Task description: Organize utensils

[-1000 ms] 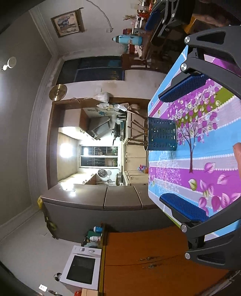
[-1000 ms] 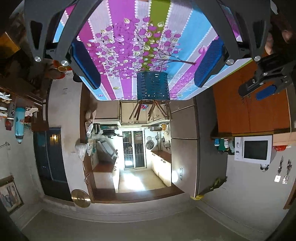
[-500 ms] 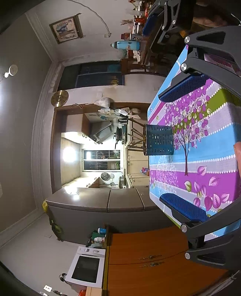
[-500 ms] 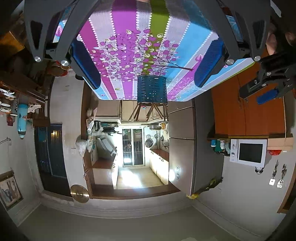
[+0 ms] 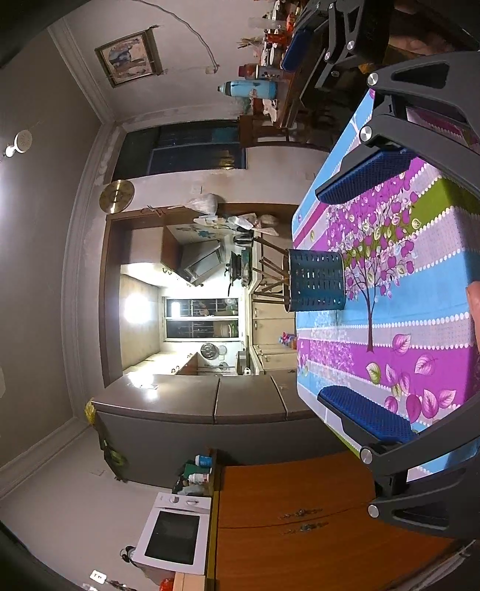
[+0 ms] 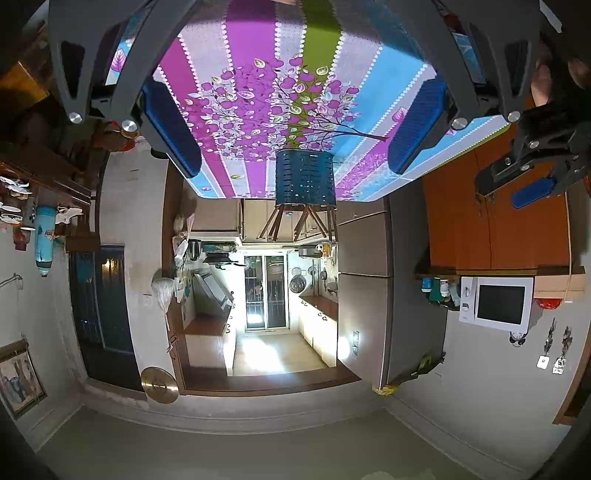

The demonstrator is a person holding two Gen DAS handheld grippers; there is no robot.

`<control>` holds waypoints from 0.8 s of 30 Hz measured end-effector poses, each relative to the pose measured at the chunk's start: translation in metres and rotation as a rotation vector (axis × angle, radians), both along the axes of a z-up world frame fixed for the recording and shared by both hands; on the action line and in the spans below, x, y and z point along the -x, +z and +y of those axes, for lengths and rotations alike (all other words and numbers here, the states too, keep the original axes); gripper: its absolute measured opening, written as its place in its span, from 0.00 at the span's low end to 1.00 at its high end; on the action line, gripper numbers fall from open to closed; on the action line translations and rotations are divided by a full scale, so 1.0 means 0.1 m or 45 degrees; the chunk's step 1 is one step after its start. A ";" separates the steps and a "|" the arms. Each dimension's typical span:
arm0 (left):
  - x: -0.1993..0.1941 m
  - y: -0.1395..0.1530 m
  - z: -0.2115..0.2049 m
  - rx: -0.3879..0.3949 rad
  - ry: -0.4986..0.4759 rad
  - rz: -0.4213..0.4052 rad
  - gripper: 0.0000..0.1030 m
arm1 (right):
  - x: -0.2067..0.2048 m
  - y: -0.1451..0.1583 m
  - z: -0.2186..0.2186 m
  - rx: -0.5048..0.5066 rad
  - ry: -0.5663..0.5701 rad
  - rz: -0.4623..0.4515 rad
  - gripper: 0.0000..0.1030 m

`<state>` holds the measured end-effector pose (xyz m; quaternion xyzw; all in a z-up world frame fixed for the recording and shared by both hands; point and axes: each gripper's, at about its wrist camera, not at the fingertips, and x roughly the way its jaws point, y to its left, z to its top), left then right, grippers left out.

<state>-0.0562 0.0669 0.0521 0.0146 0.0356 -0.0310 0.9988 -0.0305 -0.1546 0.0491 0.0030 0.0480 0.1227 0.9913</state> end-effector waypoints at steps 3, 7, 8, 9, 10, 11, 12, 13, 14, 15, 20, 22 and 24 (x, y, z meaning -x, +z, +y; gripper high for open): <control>0.00 -0.01 -0.01 -0.009 0.000 0.000 0.95 | 0.00 0.00 -0.01 -0.005 0.003 0.003 0.95; -0.01 -0.02 -0.01 -0.007 -0.006 0.010 0.95 | 0.01 -0.01 0.00 0.001 0.008 0.005 0.95; -0.01 -0.02 -0.01 -0.004 -0.009 0.014 0.95 | 0.01 -0.01 -0.01 0.002 0.009 0.005 0.95; -0.01 -0.03 -0.02 -0.004 -0.009 0.016 0.95 | 0.01 -0.01 0.00 0.003 0.009 0.005 0.95; -0.01 -0.03 -0.01 -0.004 -0.009 0.016 0.95 | 0.01 -0.01 0.00 0.005 0.007 0.005 0.95; -0.01 -0.03 -0.01 -0.003 -0.010 0.019 0.95 | 0.01 -0.01 0.00 0.005 0.008 0.006 0.95; -0.02 -0.03 -0.01 -0.001 -0.012 0.022 0.95 | 0.01 -0.01 0.00 0.003 0.008 0.006 0.95; -0.02 -0.03 -0.01 0.001 -0.011 0.023 0.95 | 0.01 -0.01 0.00 0.003 0.008 0.005 0.95; -0.02 -0.03 -0.01 0.002 -0.009 0.027 0.95 | 0.01 -0.01 0.00 0.002 0.009 0.007 0.95; -0.02 -0.04 0.00 0.004 -0.008 0.031 0.95 | 0.01 -0.01 0.00 0.002 0.010 0.006 0.95; -0.04 -0.05 -0.02 0.006 0.006 0.048 0.95 | 0.02 -0.01 0.00 0.009 0.016 0.006 0.95; -0.05 -0.05 -0.03 0.011 0.007 0.055 0.95 | 0.02 -0.01 0.00 0.009 0.016 0.008 0.95; -0.06 -0.06 -0.05 0.010 0.005 0.060 0.95 | 0.01 0.00 -0.01 0.010 0.015 0.008 0.95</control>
